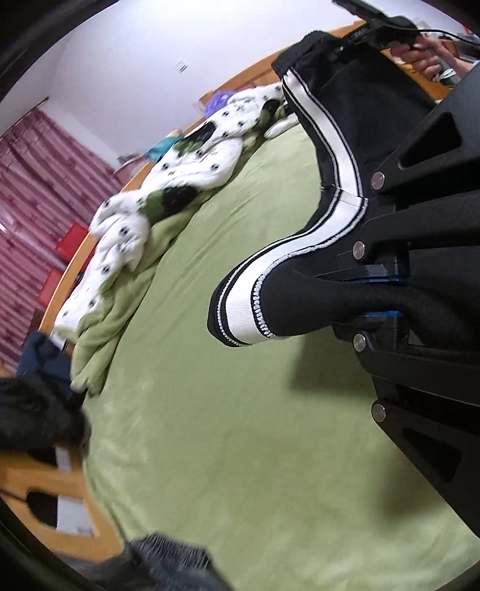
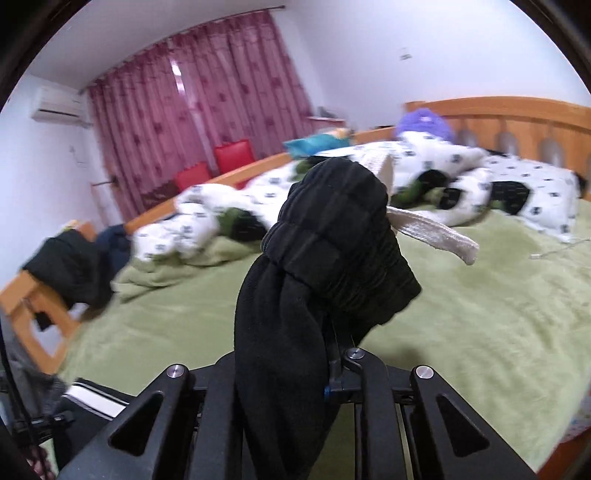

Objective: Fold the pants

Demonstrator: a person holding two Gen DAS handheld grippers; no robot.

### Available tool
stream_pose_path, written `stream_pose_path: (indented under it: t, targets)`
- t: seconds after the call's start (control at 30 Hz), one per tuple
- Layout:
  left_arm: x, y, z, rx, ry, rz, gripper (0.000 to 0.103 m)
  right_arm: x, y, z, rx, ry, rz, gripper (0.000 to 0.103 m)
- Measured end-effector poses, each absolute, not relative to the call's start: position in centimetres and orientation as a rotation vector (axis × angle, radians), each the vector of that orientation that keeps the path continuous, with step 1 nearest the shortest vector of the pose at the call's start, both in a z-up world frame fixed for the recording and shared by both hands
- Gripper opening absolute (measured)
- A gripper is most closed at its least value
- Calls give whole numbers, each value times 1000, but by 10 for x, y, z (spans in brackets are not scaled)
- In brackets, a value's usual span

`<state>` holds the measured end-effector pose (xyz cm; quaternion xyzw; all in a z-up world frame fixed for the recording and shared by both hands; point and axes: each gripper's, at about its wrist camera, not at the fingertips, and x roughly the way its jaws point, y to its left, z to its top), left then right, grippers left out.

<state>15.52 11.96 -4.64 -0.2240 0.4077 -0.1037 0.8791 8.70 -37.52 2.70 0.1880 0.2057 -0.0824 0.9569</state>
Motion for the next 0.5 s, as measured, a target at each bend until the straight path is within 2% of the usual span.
stream_pose_path:
  t: [0.2, 0.3, 0.37, 0.4, 0.47, 0.5]
  targets:
    - [169, 155, -67, -338, 943, -88, 10, 102, -357, 3, 338, 443, -77, 17]
    - [176, 153, -97, -276, 1015, -29, 14, 113, -387, -41, 321, 594, -151, 17]
    - [179, 151, -115, -214, 1080, 19, 39, 115, -409, -73, 315, 690, -212, 19]
    - [179, 152, -126, -203, 1120, 12, 42, 116, -423, -92, 326, 758, -235, 20]
    - [179, 152, -142, -221, 1186, -13, 57, 115, -447, -130, 424, 897, -236, 24]
    - [177, 153, -145, -223, 1194, -12, 59, 111, -452, -139, 459, 923, -229, 28]
